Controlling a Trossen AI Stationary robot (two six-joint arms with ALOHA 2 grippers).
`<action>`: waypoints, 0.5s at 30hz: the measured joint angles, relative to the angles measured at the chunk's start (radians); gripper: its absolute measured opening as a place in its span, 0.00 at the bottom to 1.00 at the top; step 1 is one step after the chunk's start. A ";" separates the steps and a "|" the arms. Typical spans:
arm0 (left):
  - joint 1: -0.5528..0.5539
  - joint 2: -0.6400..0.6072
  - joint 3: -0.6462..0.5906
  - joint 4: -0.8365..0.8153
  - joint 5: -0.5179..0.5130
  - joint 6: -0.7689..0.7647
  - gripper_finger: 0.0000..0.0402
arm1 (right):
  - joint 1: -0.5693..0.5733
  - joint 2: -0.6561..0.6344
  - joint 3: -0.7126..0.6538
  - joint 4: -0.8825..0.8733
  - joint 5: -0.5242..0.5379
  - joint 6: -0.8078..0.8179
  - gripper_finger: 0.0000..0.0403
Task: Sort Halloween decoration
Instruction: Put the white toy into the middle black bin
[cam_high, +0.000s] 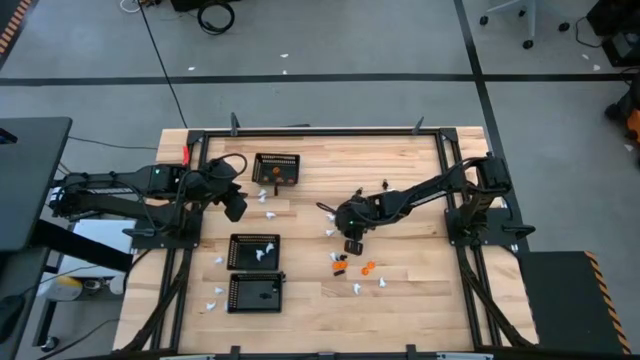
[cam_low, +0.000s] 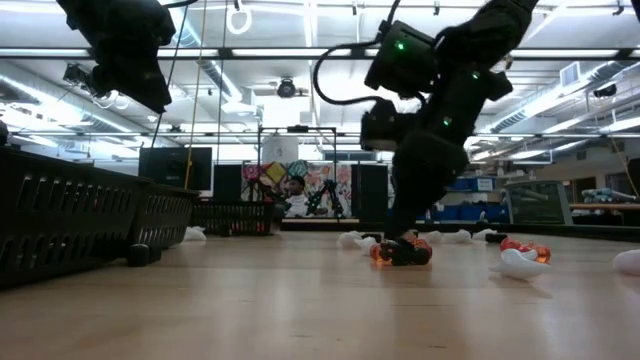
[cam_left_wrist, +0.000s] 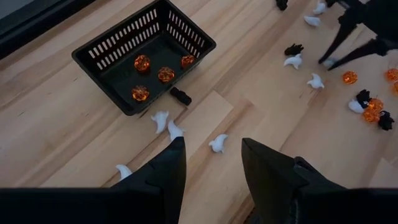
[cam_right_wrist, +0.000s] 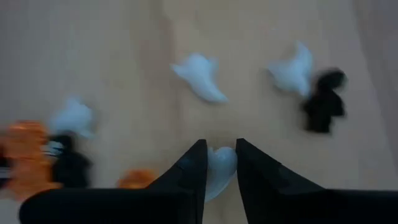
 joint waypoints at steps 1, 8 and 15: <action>0.000 0.000 0.000 0.000 0.000 0.000 0.40 | 0.000 0.000 0.015 0.001 -0.013 -0.007 0.20; 0.000 0.000 0.000 0.001 0.000 0.032 0.40 | 0.007 -0.002 0.135 0.016 -0.062 -0.033 0.20; 0.000 0.000 0.000 -0.008 0.000 0.073 0.40 | 0.020 0.062 0.289 0.012 -0.034 -0.062 0.20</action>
